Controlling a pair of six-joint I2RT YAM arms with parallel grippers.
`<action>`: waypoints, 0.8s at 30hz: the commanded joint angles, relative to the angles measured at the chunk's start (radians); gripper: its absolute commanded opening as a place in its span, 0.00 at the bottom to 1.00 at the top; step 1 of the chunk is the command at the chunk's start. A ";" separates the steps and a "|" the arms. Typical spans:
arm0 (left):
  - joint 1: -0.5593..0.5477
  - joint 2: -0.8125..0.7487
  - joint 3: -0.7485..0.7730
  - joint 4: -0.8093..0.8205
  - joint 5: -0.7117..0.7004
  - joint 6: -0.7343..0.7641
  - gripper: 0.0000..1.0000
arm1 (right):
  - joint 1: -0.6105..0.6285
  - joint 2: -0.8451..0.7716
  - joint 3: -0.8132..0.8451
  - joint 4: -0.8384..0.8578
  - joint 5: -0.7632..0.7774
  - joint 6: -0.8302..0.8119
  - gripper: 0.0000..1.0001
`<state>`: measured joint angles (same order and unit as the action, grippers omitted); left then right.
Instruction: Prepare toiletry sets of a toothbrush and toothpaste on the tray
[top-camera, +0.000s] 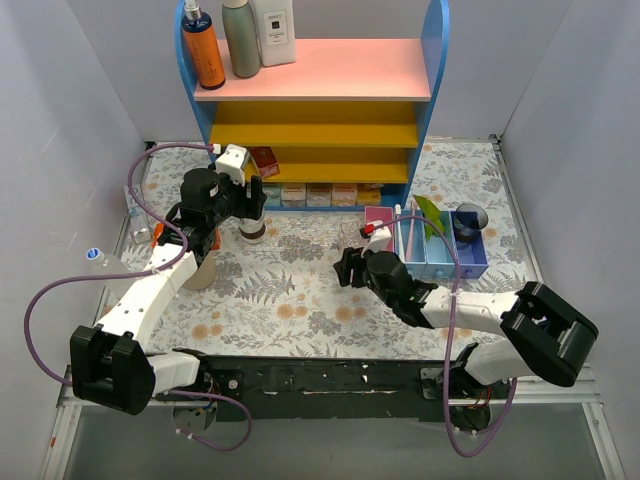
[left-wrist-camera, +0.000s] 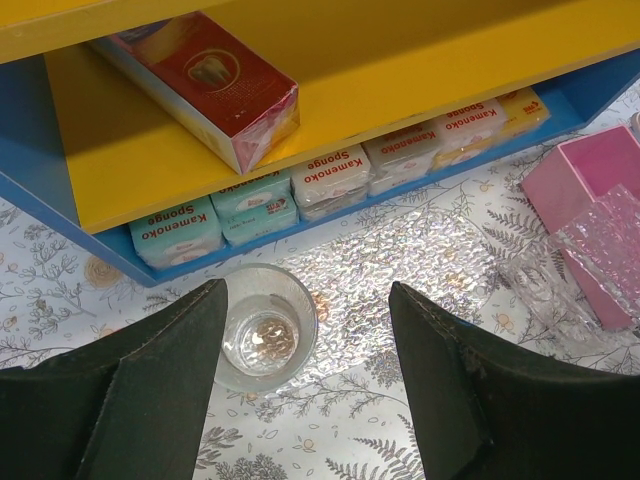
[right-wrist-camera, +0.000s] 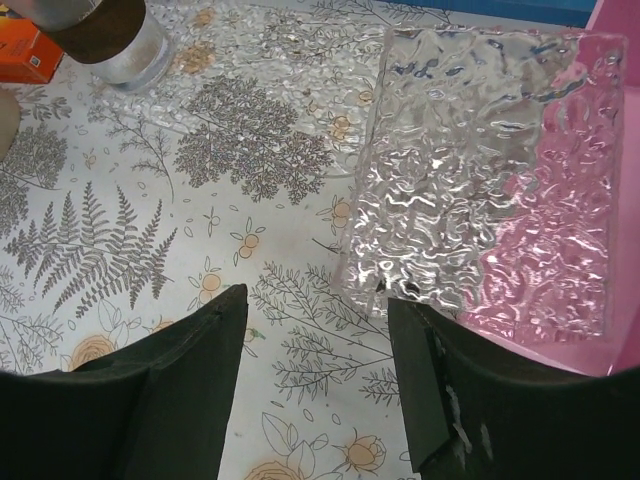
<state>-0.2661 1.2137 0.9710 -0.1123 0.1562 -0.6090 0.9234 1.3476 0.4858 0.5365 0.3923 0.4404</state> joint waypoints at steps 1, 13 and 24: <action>-0.005 -0.008 -0.005 -0.006 -0.014 0.012 0.65 | 0.005 0.030 0.028 0.088 0.043 -0.023 0.65; -0.005 -0.002 -0.002 -0.007 -0.012 0.015 0.64 | 0.005 0.094 0.050 0.112 0.083 -0.015 0.54; -0.005 0.004 0.001 -0.010 -0.010 0.015 0.64 | 0.005 0.116 0.053 0.155 0.109 -0.026 0.42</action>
<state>-0.2661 1.2221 0.9710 -0.1200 0.1532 -0.6060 0.9241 1.4509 0.4995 0.6147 0.4625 0.4194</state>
